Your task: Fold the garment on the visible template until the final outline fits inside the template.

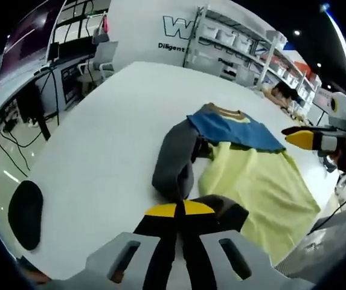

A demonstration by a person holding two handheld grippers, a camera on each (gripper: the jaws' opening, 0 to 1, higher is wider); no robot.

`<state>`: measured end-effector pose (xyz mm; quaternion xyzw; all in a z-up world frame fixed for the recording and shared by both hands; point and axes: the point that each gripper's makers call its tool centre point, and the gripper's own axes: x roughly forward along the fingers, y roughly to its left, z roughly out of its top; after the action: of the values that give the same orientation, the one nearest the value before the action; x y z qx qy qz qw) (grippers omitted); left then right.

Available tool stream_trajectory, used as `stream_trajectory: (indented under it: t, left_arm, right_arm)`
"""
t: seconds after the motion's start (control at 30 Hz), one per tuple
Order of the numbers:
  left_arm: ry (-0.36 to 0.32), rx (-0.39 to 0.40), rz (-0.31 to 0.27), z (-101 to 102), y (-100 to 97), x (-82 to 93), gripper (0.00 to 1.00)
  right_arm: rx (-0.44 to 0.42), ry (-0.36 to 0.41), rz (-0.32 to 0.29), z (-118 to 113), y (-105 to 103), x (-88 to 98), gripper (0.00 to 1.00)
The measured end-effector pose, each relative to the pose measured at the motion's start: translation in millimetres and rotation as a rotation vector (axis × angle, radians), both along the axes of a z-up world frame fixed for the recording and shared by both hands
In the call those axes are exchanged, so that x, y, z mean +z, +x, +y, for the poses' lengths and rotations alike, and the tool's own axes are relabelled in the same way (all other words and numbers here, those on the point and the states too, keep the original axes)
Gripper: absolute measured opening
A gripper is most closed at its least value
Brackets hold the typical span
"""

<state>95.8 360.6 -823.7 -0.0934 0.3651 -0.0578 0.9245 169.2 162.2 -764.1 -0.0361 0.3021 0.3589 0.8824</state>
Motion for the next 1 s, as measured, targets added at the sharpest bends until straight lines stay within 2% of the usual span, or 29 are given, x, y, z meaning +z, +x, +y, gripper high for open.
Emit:
stream_trajectory:
  t: [0.4, 0.47, 0.57, 0.6, 0.63, 0.67, 0.73, 1.0]
  left_arm:
    - [0.026, 0.034, -0.014, 19.1, 9.9, 17.9, 0.0]
    - [-0.002, 0.027, -0.051, 18.0, 15.4, 27.3, 0.0]
    - [0.03, 0.03, -0.044, 24.1, 17.1, 31.8, 0.0]
    - [0.021, 0.05, -0.051, 26.8, 18.1, 36.9, 0.0]
    - [-0.009, 0.059, -0.108, 26.5, 25.5, 50.3, 0.0]
    - [-0.008, 0.059, -0.118, 28.4, 27.1, 55.0, 0.0]
    - [0.0, 0.063, -0.1, 33.3, 29.6, 57.5, 0.0]
    - [0.036, 0.08, -0.101, 52.7, 38.8, 60.7, 0.0]
  right_arm:
    - [-0.003, -0.006, 0.004, -2.9, -2.1, -2.9, 0.4]
    - [-0.007, -0.006, 0.006, -4.5, -2.2, -3.7, 0.4]
    - [-0.012, -0.008, 0.009, -6.7, -2.7, -4.7, 0.4]
    - [-0.012, -0.009, 0.011, -7.3, -3.1, -5.0, 0.4]
    - [-0.012, -0.011, 0.012, -8.2, -3.6, -5.1, 0.4]
    - [-0.014, -0.011, 0.01, -9.0, -3.7, -5.1, 0.4]
    - [-0.019, -0.011, 0.014, -10.9, -3.6, -6.4, 0.4]
    - [-0.023, -0.016, 0.021, -14.9, -4.4, -8.4, 0.4]
